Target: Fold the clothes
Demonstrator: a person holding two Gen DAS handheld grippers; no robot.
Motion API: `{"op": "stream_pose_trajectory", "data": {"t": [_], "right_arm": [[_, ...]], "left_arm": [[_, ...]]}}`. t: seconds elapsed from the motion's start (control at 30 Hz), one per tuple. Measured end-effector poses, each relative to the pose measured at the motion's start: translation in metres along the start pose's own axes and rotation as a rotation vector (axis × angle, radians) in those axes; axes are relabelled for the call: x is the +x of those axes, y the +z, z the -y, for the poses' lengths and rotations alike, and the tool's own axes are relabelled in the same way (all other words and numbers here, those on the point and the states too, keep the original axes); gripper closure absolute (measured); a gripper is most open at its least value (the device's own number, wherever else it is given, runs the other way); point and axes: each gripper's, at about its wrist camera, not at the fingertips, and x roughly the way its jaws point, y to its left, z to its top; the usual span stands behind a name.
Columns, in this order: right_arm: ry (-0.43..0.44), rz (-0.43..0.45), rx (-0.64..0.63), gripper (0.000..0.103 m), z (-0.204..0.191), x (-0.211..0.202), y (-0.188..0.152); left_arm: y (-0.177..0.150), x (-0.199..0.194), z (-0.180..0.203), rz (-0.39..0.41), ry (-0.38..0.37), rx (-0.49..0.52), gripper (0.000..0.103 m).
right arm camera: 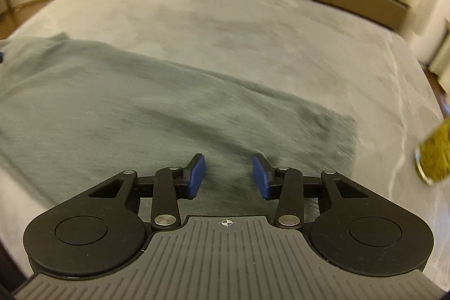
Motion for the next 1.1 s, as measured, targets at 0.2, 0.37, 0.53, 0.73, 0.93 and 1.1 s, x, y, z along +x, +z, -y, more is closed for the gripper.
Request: {"op": "stream_pose_trajectory", "data": {"t": [0.2, 0.37, 0.53, 0.73, 0.93, 1.1], "right_arm": [[-0.064, -0.047, 0.104, 0.08, 0.037, -0.007, -0.02], [-0.143, -0.036, 0.043, 0.069, 0.016, -0.026, -0.014], [-0.076, -0.013, -0.09, 0.056, -0.018, -0.033, -0.002], [-0.093, -0.123, -0.18, 0.061, -0.012, -0.013, -0.018], [-0.128, -0.149, -0.126, 0.059, 0.012, -0.029, -0.035], [-0.187, -0.148, -0.196, 0.058, -0.004, -0.029, -0.034]], "left_arm": [[-0.009, -0.008, -0.1, -0.028, 0.145, -0.324, 0.094], [-0.026, -0.092, -0.136, 0.156, 0.165, -0.413, 0.05], [-0.052, -0.099, -0.155, 0.061, 0.1, -0.425, 0.047], [-0.081, -0.093, -0.159, -0.001, 0.12, -0.435, 0.092], [-0.093, -0.123, -0.186, 0.056, -0.112, -0.599, 0.077], [-0.102, -0.114, -0.194, 0.012, -0.216, -0.795, 0.032]]}}
